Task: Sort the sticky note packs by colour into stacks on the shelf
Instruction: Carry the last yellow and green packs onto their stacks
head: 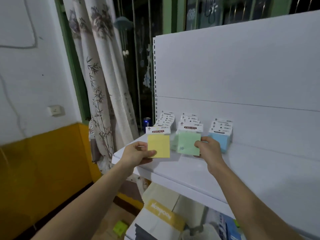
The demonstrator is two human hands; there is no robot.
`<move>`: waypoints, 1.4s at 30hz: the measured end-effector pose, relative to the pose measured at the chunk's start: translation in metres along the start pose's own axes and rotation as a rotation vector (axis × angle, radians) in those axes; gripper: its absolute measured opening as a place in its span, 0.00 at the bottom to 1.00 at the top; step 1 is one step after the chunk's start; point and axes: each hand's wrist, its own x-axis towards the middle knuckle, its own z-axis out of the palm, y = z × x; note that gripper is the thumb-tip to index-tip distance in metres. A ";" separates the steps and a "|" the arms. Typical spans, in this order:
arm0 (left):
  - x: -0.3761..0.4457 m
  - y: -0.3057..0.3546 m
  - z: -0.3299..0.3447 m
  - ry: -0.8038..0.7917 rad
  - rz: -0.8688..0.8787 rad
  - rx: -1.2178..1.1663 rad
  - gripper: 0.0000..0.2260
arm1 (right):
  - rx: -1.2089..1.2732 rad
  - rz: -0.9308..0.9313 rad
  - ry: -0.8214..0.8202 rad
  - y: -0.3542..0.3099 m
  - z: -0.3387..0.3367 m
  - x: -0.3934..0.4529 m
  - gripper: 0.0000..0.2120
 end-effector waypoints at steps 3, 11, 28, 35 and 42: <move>0.040 0.006 -0.009 -0.015 -0.007 0.075 0.13 | -0.030 -0.014 0.037 -0.004 0.015 0.026 0.10; 0.128 0.002 -0.013 -0.024 0.036 0.182 0.11 | -0.077 -0.026 0.041 -0.014 0.029 0.073 0.10; 0.196 -0.032 -0.009 0.048 0.263 0.569 0.22 | -0.212 0.071 0.143 0.019 0.047 0.051 0.06; 0.198 -0.033 -0.011 -0.039 0.295 0.550 0.18 | -0.295 -0.021 0.193 0.033 0.046 0.039 0.09; 0.195 -0.033 -0.012 -0.046 0.277 0.546 0.18 | -0.608 -0.133 0.229 0.045 0.054 0.032 0.14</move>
